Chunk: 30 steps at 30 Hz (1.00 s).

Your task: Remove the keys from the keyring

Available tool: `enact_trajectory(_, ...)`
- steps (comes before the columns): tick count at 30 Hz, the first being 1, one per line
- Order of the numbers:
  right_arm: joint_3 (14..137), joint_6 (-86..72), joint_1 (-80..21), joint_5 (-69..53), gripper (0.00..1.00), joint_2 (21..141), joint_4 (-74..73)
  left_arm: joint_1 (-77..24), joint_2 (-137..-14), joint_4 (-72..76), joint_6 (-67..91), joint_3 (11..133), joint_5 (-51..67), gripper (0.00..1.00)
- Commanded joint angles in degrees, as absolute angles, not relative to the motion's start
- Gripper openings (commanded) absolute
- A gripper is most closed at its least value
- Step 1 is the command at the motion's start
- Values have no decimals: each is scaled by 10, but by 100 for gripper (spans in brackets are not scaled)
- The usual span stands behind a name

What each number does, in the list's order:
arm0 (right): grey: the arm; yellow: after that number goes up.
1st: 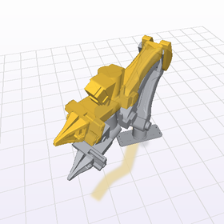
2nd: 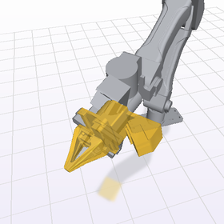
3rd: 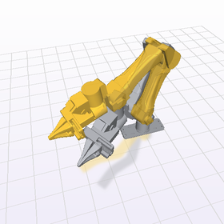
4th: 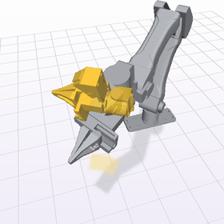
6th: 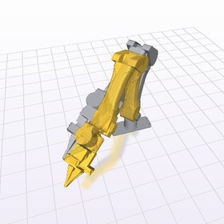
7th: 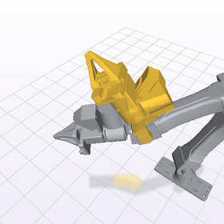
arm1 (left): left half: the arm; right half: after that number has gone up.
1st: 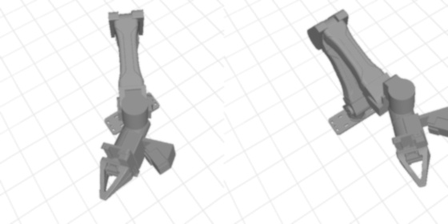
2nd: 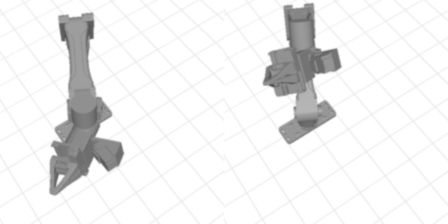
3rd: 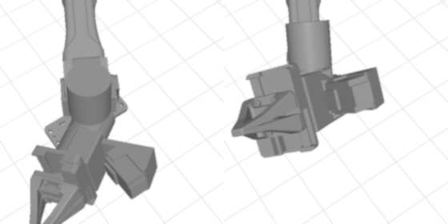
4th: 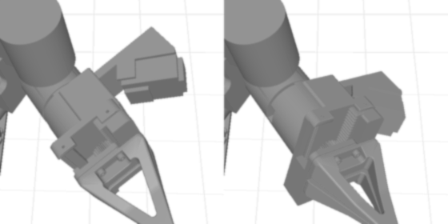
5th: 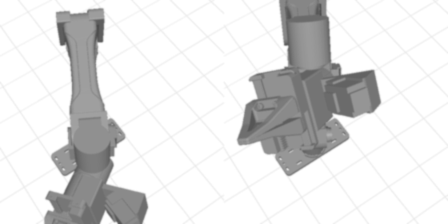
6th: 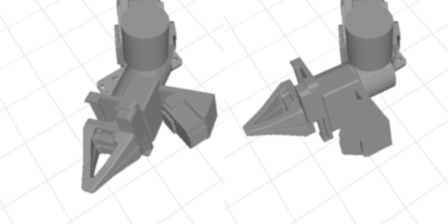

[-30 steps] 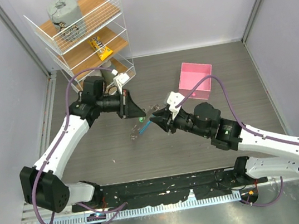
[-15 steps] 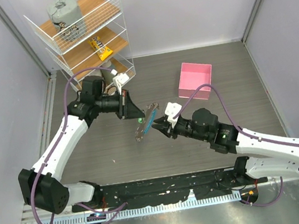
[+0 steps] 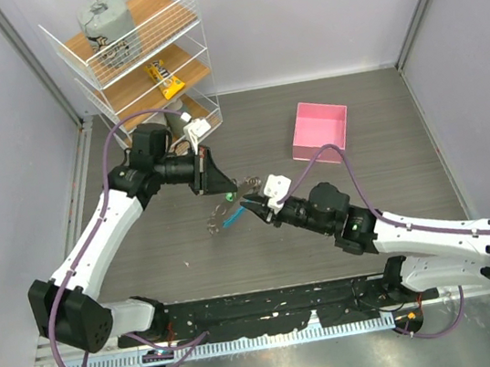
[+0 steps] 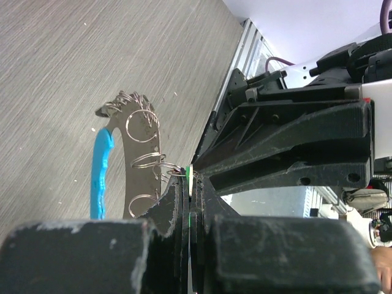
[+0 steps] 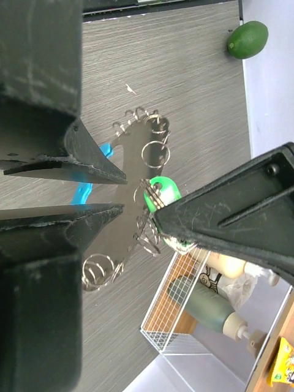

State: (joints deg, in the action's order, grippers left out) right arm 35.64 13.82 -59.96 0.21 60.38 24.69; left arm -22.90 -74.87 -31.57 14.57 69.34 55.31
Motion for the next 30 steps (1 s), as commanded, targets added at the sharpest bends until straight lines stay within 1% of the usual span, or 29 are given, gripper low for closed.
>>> enact_trajectory(1,365,164,-613,18,25,614,311,-230,-725,-294,151,715,579,0)
enact_trajectory(10,357,183,-618,61,25,626,345,-230,-726,-289,156,708,591,0)
enact_trajectory(20,370,221,-638,82,25,653,352,-230,-721,-283,164,706,596,0)
enact_trajectory(28,371,251,-650,109,24,664,367,-230,-719,-282,169,700,603,0)
enact_trajectory(30,366,268,-657,122,22,666,381,-230,-718,-282,170,699,603,0)
